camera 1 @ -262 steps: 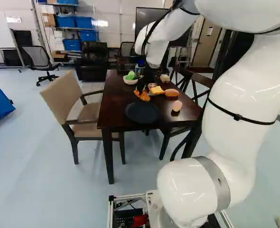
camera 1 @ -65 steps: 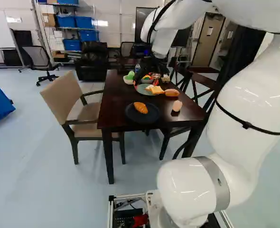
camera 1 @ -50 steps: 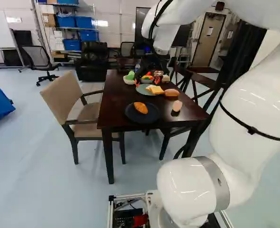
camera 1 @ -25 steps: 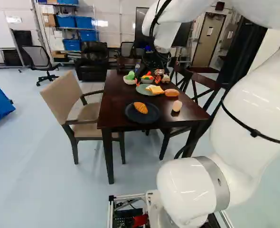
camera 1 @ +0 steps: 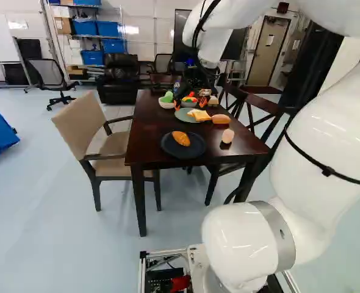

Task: Move the croissant to the empty plate

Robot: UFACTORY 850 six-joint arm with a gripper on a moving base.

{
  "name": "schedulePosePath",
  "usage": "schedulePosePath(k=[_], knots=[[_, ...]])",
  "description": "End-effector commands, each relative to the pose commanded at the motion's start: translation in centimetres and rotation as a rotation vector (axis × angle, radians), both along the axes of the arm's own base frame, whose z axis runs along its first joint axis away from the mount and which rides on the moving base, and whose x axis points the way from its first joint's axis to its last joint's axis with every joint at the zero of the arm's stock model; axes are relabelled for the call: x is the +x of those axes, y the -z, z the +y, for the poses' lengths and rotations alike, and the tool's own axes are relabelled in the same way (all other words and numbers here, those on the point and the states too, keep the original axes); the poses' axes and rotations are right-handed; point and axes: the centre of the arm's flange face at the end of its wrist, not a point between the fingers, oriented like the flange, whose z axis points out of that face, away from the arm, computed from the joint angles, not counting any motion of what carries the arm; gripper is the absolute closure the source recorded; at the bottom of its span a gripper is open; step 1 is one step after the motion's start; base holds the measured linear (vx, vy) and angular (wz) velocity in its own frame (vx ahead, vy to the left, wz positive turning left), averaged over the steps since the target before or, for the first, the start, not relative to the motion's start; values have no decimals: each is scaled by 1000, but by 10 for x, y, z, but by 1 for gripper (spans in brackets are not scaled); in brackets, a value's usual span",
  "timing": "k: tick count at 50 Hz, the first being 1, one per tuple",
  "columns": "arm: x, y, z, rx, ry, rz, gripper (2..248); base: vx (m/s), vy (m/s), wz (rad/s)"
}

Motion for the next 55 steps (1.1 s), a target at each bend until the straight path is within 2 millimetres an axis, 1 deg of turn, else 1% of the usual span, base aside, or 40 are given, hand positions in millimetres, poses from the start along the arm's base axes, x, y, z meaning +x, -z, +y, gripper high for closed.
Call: schedulePosePath(k=[45, 55], knots=[[0, 0, 0, 0, 0, 0, 3, 0, 0, 0], [0, 0, 0, 0, 0, 0, 3, -47, 0, 4]])
